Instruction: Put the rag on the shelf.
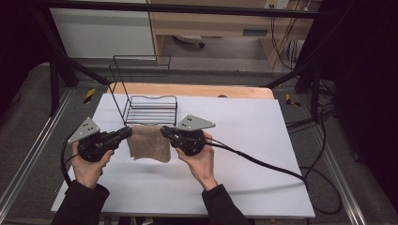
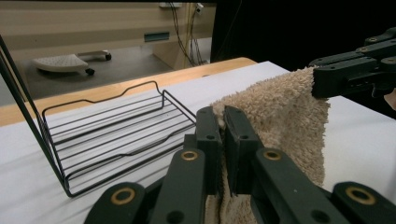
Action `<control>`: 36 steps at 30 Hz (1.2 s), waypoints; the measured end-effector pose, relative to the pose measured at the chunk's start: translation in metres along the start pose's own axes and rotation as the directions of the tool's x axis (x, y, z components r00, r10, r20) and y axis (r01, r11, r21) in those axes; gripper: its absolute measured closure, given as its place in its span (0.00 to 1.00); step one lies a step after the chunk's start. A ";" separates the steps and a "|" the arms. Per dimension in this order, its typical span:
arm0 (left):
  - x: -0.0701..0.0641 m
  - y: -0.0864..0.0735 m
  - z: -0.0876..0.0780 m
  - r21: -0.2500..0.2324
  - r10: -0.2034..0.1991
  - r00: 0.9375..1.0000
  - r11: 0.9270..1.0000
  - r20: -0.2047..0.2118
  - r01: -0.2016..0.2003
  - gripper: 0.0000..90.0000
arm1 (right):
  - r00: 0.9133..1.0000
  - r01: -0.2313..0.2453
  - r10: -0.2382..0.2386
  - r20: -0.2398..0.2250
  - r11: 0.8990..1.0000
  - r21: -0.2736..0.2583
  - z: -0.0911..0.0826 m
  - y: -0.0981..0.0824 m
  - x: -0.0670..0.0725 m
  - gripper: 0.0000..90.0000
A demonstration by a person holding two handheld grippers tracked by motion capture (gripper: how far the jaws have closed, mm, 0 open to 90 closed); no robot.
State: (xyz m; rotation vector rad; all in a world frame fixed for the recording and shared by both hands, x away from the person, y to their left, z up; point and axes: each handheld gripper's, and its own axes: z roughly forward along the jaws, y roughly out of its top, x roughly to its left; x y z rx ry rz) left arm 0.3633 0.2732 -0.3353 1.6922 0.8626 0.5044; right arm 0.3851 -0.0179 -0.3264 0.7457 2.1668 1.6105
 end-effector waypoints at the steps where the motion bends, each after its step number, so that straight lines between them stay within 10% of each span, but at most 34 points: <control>1: 0.000 0.002 0.000 -0.005 0.001 1.000 1.000 0.001 -0.001 0.95 | 1.000 0.000 0.000 0.000 1.000 0.000 0.000 0.000 0.000 0.95; 36: 0.003 0.058 -0.004 -0.185 0.030 0.999 0.982 -0.037 -0.036 0.95 | 0.997 0.066 -0.059 0.059 0.989 -0.130 -0.012 0.056 -0.005 0.95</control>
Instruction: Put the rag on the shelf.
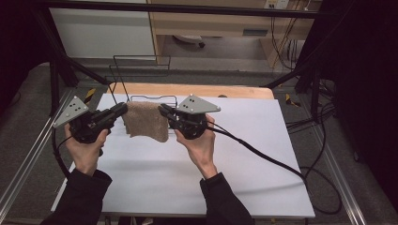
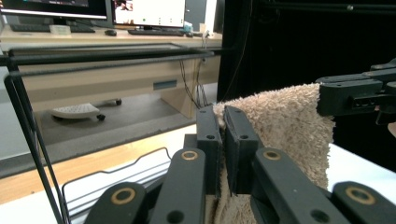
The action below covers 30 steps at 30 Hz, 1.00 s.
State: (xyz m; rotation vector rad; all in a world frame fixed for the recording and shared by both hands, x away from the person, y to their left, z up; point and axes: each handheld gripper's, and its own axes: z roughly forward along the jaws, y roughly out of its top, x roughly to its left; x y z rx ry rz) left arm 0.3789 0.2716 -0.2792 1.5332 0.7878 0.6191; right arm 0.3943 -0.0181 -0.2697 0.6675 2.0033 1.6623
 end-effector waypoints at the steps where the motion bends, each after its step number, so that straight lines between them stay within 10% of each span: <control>1: 0.000 0.001 0.000 -0.001 0.005 1.000 1.000 -0.005 -0.005 0.95 | 1.000 -0.001 0.001 0.002 1.000 -0.005 0.000 0.002 -0.001 0.95; 30: 0.017 0.039 0.012 -0.106 -0.007 0.999 0.994 -0.034 0.003 0.95 | 0.998 0.050 -0.046 0.053 0.995 -0.083 0.018 0.044 -0.016 0.95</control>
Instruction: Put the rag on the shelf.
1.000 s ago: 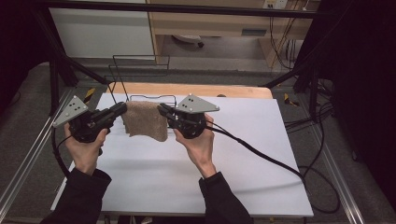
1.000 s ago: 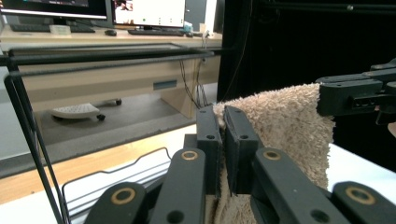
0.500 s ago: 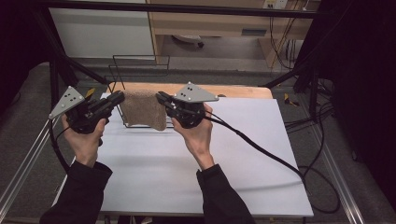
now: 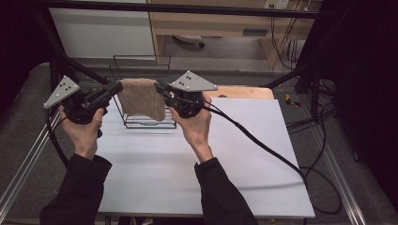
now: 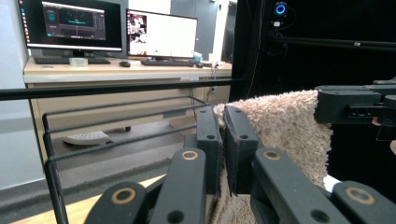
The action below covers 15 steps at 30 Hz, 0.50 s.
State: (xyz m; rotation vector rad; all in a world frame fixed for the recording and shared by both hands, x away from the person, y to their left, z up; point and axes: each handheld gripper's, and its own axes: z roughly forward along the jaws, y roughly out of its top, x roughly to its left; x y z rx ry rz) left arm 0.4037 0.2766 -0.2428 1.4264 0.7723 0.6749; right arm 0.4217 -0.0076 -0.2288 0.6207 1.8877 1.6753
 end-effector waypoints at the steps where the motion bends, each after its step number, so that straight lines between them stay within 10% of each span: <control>1: 0.001 0.002 0.000 -0.004 0.005 1.000 1.000 -0.007 -0.005 0.95 | 1.000 -0.002 0.002 -0.001 1.000 0.000 0.001 0.001 0.000 0.95; 15: 0.010 0.021 0.010 -0.024 -0.002 1.000 1.000 -0.018 0.002 0.95 | 1.000 -0.002 0.003 0.017 1.000 -0.028 0.016 0.019 -0.012 0.95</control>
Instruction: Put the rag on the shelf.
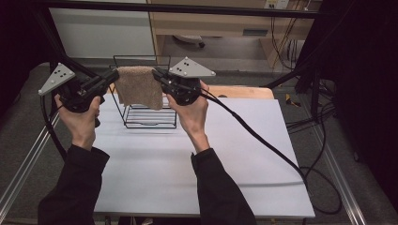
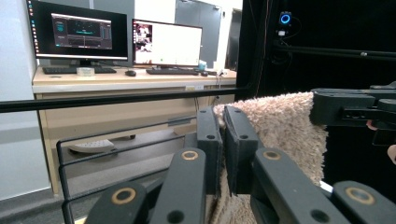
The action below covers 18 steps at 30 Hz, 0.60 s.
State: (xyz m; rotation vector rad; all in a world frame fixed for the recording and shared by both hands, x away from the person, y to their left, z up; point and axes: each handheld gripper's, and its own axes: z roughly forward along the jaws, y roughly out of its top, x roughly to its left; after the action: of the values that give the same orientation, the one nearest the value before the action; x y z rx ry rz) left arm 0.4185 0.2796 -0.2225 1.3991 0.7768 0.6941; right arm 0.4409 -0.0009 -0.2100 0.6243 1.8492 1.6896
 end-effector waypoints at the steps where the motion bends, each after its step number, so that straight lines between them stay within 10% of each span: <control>1: 0.001 0.001 0.001 0.000 0.002 1.000 1.000 0.000 -0.002 0.95 | 1.000 0.003 -0.003 0.002 1.000 -0.002 0.002 0.001 -0.001 0.95; 18: 0.013 0.024 0.014 -0.008 0.014 1.000 1.000 -0.026 -0.014 0.95 | 1.000 0.018 -0.018 0.017 1.000 -0.012 0.020 0.023 -0.014 0.95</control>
State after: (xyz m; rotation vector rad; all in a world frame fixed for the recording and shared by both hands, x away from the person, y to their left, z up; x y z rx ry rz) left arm 0.4382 0.2838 -0.1988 1.3916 0.7843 0.7266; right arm 0.4641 0.0072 -0.1866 0.6129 1.8261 1.6780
